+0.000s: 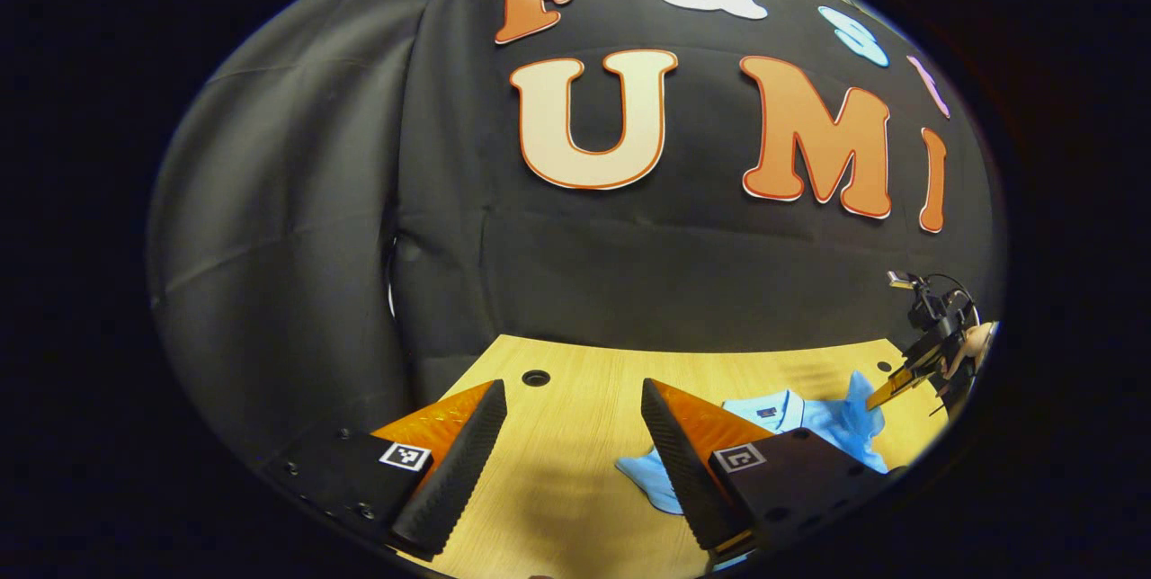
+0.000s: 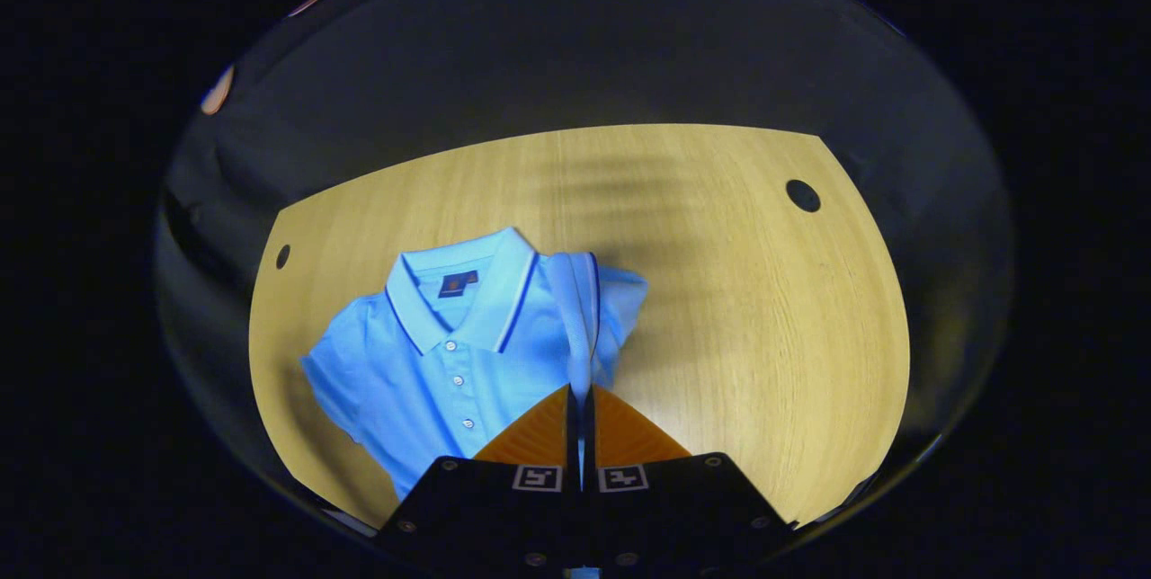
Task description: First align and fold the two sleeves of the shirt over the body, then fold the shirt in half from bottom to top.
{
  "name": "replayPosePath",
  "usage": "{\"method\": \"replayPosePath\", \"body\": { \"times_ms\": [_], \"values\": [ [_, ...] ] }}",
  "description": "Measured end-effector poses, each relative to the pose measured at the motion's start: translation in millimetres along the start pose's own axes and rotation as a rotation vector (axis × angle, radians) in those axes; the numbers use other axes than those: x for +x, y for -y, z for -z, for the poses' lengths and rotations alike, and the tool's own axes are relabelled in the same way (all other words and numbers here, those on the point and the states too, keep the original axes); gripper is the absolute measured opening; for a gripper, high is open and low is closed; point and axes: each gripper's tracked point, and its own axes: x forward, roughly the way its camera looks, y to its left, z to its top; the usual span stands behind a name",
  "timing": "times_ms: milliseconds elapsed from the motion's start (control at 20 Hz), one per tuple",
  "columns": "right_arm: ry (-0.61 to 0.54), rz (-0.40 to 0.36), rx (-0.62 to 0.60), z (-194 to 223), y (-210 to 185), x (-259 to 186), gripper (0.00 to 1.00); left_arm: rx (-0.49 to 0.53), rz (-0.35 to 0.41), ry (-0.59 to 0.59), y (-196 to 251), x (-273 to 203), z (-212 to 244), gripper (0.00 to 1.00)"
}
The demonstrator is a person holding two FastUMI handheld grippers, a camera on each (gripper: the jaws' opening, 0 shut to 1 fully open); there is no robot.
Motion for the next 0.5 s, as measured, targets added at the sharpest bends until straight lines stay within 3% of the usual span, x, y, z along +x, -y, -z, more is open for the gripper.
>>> {"method": "replayPosePath", "body": {
  "times_ms": [500],
  "values": [
    [-0.069, -0.154, -0.095, 33.8, -102.1, 13.0, 0.02, -0.018, -0.051, -0.029, -37.4, -10.4, 13.1, 0.98]
  ]
}}
